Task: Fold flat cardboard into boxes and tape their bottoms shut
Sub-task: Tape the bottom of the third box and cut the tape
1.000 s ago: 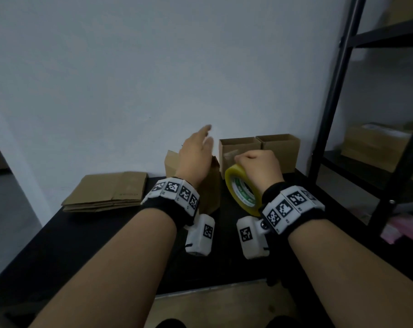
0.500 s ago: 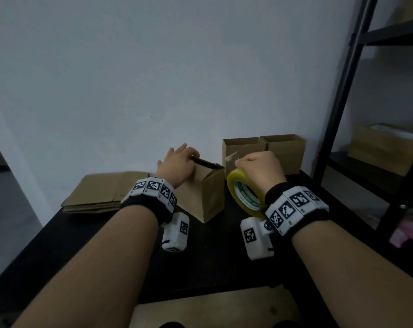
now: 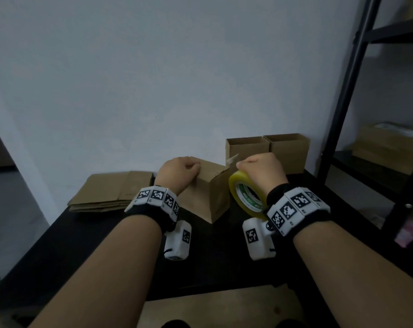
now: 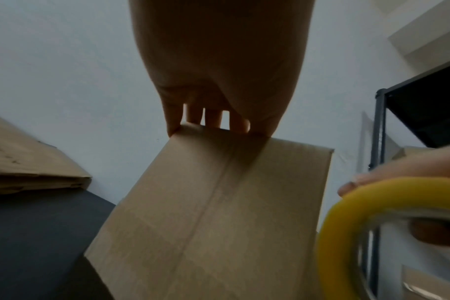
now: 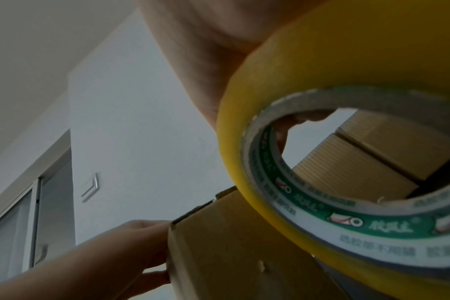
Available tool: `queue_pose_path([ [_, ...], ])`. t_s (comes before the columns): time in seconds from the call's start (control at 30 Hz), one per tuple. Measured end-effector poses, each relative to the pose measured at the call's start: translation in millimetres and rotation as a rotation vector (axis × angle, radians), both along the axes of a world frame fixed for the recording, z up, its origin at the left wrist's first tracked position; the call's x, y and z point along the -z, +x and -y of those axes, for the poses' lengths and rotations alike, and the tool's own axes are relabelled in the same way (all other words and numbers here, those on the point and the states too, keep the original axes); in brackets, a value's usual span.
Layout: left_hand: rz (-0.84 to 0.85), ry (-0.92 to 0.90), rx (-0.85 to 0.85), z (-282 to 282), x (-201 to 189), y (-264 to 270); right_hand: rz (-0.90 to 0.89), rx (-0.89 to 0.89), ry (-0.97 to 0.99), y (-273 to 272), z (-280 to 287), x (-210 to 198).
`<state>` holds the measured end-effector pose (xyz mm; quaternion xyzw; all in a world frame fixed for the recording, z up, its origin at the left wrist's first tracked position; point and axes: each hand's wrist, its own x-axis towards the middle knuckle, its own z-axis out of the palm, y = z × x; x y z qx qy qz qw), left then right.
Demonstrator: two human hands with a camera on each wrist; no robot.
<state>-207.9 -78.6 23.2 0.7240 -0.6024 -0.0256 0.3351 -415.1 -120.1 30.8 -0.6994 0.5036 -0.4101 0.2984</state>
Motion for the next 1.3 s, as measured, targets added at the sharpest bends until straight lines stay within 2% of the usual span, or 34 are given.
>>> queue_pose_path([
  [0.07, 0.085, -0.023, -0.057, -3, 2, -5, -0.006, -0.007, 0.006, 2, -1, 2],
  [0.13, 0.091, -0.036, -0.066, -2, 8, -8, -0.01, -0.008, 0.01, 4, -1, 3],
  [0.27, -0.15, -0.063, 0.024, -4, 15, -10, -0.019, -0.014, 0.017, 4, -1, 4],
  [0.33, -0.187, -0.087, 0.07, -7, 14, -13, -0.023, -0.014, 0.016, 4, 0, 5],
  [0.5, -0.108, -0.13, 0.142, -12, 13, -18, -0.023, -0.014, 0.026, 6, 3, 6],
  [0.8, 0.009, -0.081, 0.004, -7, 19, -20, -0.023, -0.022, 0.035, 5, 3, 4],
  [1.07, -0.118, -0.113, 0.024, -5, 4, -21, -0.012, -0.038, 0.003, -4, -5, -8],
  [1.3, -0.076, -0.051, 0.03, -5, -7, -11, 0.033, -0.026, -0.035, -15, -8, -29],
])
